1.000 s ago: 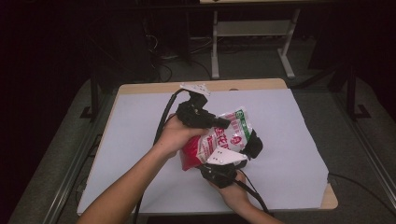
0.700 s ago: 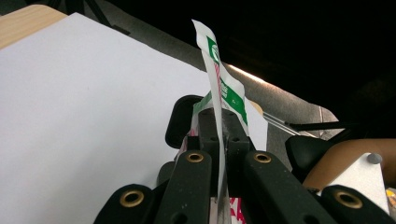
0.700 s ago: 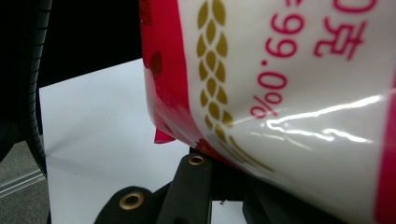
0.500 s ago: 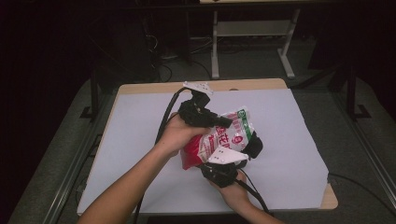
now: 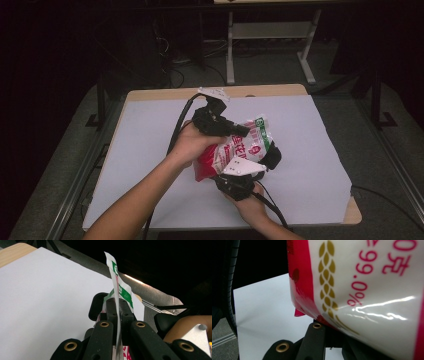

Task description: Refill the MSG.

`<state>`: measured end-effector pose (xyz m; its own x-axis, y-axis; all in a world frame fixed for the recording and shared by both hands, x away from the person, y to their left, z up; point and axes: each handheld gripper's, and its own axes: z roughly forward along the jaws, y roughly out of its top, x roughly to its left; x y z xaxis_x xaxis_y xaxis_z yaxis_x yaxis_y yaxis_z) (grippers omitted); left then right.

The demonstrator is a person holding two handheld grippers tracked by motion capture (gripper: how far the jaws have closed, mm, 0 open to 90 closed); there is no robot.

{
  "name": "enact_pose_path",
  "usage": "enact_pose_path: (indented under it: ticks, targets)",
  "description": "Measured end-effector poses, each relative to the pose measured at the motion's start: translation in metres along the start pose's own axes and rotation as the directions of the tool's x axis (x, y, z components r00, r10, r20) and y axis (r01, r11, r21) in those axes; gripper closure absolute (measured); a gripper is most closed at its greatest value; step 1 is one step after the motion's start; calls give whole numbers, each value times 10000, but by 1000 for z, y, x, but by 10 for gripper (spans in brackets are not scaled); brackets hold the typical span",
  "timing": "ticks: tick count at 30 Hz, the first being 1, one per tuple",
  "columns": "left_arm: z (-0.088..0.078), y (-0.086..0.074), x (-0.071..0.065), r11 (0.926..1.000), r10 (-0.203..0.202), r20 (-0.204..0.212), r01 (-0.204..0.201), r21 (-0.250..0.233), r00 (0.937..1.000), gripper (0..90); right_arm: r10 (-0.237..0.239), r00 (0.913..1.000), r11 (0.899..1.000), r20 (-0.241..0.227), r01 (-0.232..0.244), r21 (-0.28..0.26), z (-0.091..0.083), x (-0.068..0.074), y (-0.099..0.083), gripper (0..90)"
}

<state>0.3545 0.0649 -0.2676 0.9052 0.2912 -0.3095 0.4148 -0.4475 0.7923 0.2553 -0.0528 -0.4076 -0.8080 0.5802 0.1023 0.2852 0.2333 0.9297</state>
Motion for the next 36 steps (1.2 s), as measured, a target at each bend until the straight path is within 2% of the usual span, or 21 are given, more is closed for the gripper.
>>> enact_pose_path:
  ticks: [36]
  targets:
    - [3,1,-2,9999,16,-92,-15,107,10000,900,-19,10000,10000,-93,18,-65,0,1,-1,900]
